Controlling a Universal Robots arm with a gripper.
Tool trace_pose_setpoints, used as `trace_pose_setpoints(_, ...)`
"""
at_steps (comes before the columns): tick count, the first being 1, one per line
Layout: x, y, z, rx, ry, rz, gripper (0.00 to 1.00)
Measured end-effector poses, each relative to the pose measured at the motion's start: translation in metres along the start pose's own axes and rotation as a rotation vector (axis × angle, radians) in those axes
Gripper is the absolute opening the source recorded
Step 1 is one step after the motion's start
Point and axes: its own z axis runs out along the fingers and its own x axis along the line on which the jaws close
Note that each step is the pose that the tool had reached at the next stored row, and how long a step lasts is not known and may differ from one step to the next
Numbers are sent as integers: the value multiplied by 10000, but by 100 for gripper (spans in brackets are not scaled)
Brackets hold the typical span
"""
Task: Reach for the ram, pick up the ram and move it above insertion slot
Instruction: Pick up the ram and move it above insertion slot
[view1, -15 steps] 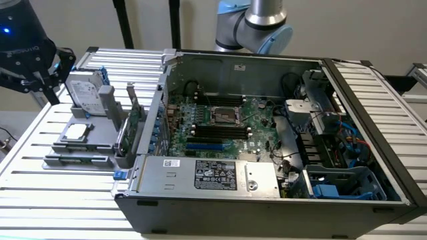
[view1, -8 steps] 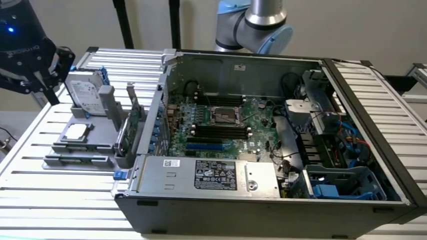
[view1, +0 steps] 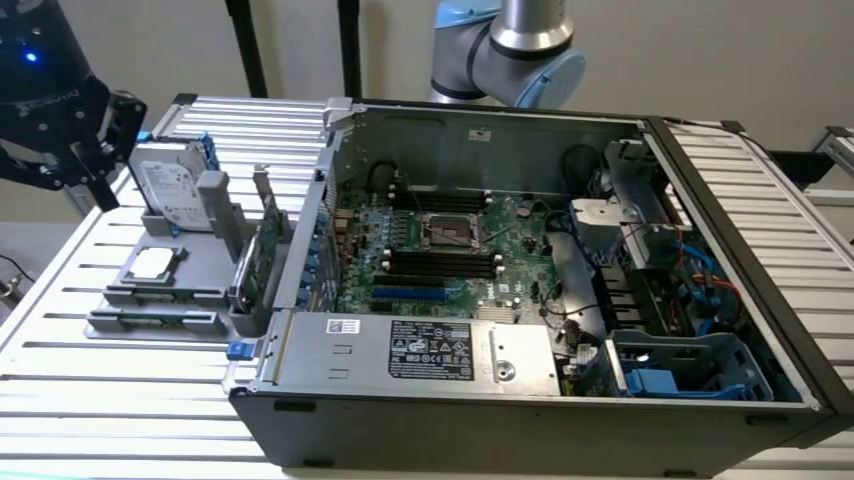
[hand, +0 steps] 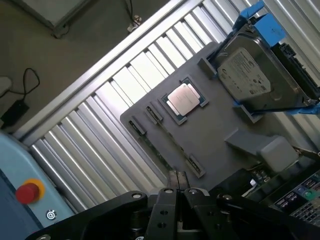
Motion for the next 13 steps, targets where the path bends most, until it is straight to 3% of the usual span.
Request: trace_pose_setpoints(13, 0, 0, 4, 34, 119, -2367, 11)
